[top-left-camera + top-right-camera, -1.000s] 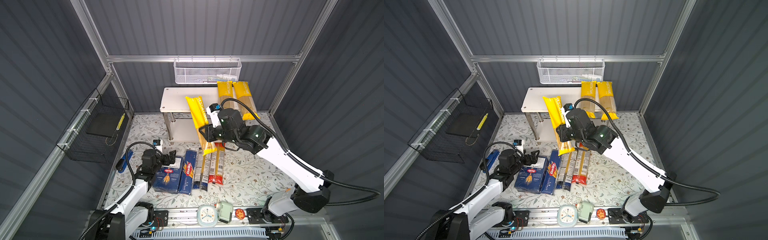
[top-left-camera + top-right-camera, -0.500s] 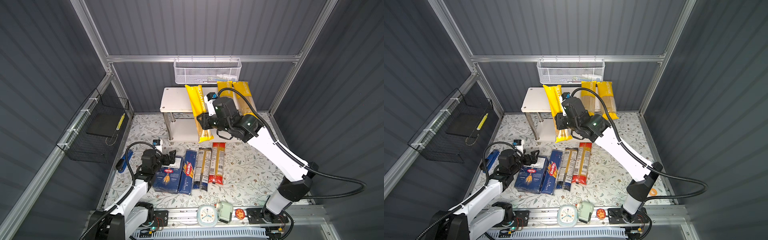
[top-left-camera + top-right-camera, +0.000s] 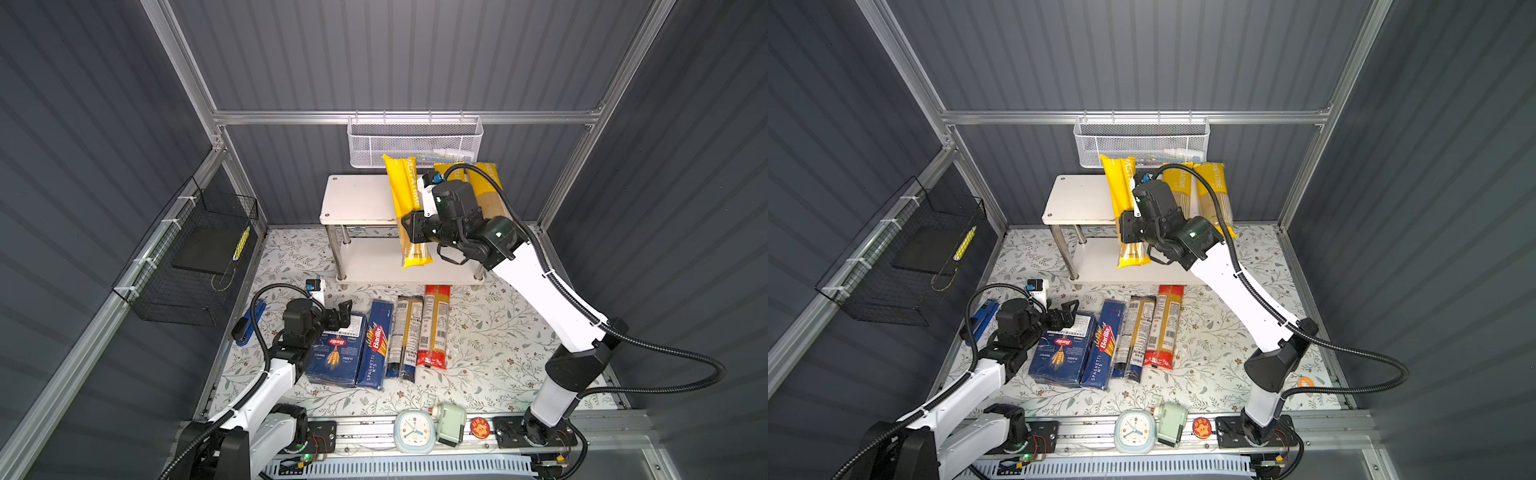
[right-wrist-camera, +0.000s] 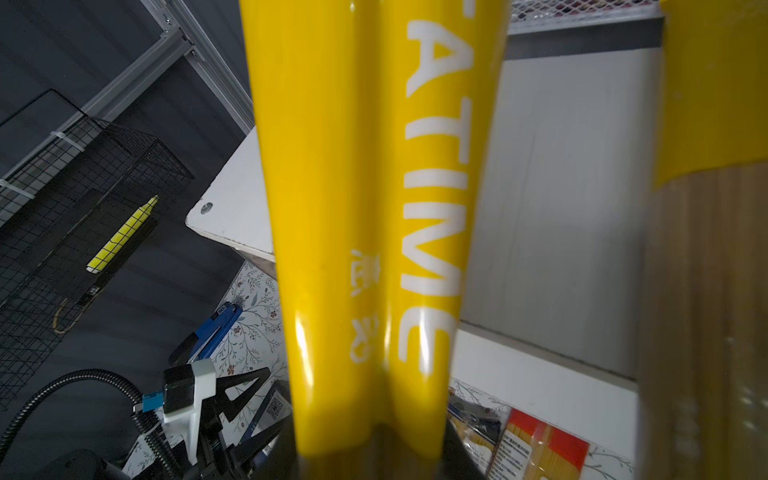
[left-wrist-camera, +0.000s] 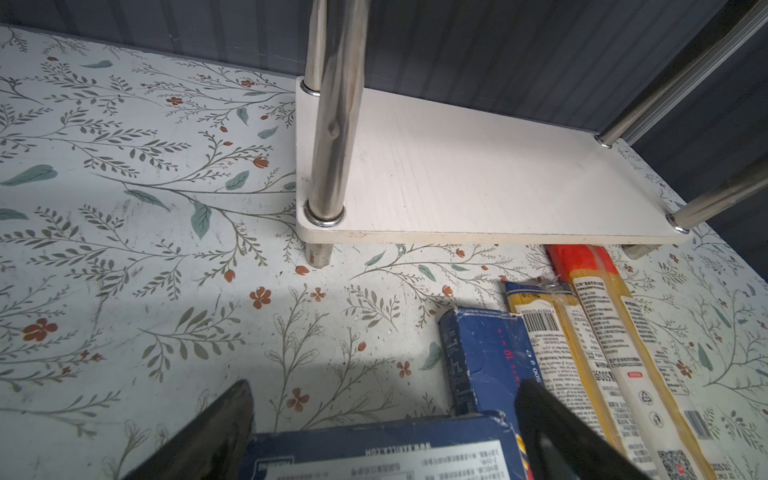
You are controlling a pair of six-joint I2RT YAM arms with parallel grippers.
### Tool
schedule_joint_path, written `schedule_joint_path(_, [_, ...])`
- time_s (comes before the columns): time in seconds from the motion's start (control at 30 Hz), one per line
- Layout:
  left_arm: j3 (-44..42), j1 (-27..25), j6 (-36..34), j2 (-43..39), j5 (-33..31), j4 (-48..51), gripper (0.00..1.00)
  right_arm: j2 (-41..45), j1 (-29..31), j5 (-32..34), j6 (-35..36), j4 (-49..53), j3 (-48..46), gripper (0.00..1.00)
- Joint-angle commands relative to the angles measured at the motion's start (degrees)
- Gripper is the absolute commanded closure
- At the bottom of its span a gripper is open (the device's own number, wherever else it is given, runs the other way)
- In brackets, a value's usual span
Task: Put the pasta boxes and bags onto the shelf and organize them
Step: 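Carry the held yellow bag up to the upper shelf with the right gripper, then lower the yellow bag onto the upper shelf beside the other bags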
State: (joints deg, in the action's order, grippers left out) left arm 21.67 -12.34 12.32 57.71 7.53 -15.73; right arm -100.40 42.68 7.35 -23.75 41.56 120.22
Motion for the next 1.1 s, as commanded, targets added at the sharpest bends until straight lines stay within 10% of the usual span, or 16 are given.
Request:
schedule_joint_path(0.0, [0.33, -0.23, 0.58, -0.52, 0.64, 0.08, 0.01, 0.83, -0.94, -0.35, 1.09, -8.71, 4.17, 0.78])
schedule_joint_path(1.07, [0.48, -0.23, 0.87, 0.07, 1.31, -0.18, 0.01, -4.83, -9.20, -6.41, -3.91, -8.68, 9.30, 0.64])
